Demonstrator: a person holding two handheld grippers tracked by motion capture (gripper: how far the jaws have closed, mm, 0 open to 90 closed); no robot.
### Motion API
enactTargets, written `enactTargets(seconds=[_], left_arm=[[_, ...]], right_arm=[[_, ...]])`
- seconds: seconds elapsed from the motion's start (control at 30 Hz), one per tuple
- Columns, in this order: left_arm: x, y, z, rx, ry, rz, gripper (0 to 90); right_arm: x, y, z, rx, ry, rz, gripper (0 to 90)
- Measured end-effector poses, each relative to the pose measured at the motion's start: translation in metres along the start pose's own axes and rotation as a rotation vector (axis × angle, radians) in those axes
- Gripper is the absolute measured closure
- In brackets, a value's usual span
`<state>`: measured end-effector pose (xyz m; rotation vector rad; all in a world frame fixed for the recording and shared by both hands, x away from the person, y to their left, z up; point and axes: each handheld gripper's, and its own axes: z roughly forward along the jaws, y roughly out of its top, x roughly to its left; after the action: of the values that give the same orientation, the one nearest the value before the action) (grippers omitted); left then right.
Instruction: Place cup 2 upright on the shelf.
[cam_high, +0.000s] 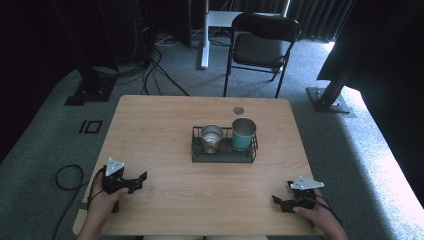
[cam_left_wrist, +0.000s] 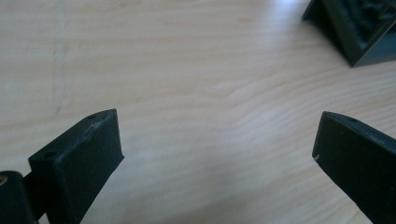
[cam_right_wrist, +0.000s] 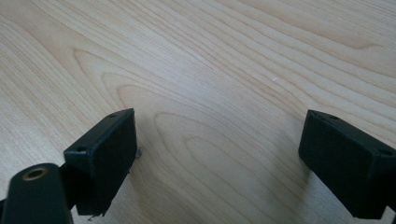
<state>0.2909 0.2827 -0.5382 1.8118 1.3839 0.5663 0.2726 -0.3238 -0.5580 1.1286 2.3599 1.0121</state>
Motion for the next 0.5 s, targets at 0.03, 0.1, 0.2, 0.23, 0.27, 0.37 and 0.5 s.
enactTargets(seconds=[0.03, 0.1, 0.2, 0.23, 0.27, 0.37, 0.5], left_arm=[[0.001, -0.002, -0.001, 0.01, 0.006, -0.004, 2.1], [0.002, -0.004, -0.003, 0.029, 0.03, -0.011, 2.1], [0.004, -0.006, -0.004, 0.038, 0.065, -0.027, 2.1], [0.005, -0.007, -0.004, 0.041, 0.075, -0.035, 2.1], [0.006, -0.008, -0.005, 0.051, 0.086, -0.034, 2.1], [0.007, -0.011, -0.005, 0.08, 0.112, -0.044, 2.1], [0.009, -0.017, -0.005, 0.12, 0.154, -0.072, 2.1]], right_arm=[[0.0, 0.0, 0.0, 0.0, 0.0, 0.001, 11.0], [0.0, 0.0, 0.0, 0.001, 0.0, 0.0, 11.0], [0.0, 0.0, 0.0, -0.001, 0.0, 0.0, 11.0], [0.0, 0.0, 0.0, -0.001, 0.0, 0.0, 11.0], [0.0, 0.0, 0.0, -0.001, 0.0, 0.0, 11.0], [0.0, 0.0, 0.0, -0.001, 0.0, 0.0, 11.0], [0.0, 0.0, 0.0, -0.001, 0.0, 0.0, 11.0]])
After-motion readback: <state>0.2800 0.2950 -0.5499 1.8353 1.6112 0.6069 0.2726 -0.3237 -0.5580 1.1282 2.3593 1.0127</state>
